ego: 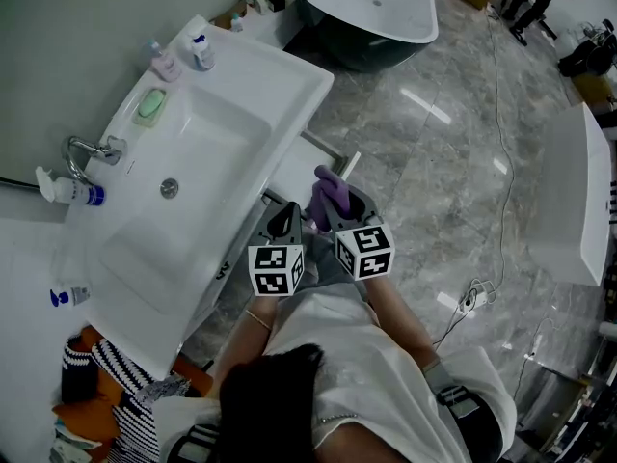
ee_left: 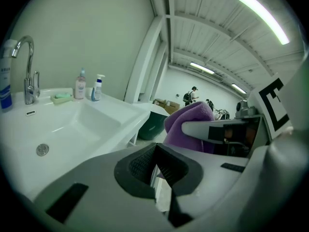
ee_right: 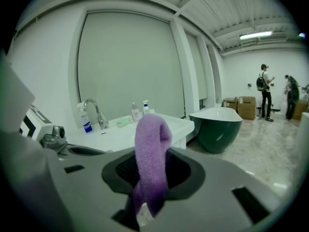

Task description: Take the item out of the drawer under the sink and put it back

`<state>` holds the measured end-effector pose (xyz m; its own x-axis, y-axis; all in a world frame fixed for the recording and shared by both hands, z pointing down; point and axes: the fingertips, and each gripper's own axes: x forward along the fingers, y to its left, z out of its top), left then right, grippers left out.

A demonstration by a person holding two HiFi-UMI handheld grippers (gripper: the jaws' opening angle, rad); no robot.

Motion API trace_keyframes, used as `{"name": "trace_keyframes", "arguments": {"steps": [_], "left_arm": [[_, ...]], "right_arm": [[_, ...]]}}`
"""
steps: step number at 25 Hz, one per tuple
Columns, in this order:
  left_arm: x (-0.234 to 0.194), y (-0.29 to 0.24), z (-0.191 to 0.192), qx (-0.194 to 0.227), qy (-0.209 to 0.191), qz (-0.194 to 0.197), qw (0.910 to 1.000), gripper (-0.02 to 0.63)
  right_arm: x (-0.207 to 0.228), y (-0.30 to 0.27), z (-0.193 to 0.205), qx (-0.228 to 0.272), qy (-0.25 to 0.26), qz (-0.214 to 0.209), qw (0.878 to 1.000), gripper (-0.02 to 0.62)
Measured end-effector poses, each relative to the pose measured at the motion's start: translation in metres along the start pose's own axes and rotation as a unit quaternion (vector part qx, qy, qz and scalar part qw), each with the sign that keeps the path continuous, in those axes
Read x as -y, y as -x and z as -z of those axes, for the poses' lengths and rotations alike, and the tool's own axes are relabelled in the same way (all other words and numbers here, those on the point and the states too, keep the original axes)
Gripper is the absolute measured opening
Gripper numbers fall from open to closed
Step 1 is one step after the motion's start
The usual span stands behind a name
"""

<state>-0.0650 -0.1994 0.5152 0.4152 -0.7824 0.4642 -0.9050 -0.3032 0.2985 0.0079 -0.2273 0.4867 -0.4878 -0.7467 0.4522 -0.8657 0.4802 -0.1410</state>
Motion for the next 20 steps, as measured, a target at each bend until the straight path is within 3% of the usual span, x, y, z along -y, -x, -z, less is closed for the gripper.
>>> {"name": "trace_keyframes", "arguments": {"steps": [20], "left_arm": [[-0.029, -0.085, 0.034, -0.071, 0.046, -0.075, 0.9935, 0.003]], "right_arm": [[0.045, -0.099, 0.034, -0.078, 0.002, -0.075, 0.994, 0.11]]}}
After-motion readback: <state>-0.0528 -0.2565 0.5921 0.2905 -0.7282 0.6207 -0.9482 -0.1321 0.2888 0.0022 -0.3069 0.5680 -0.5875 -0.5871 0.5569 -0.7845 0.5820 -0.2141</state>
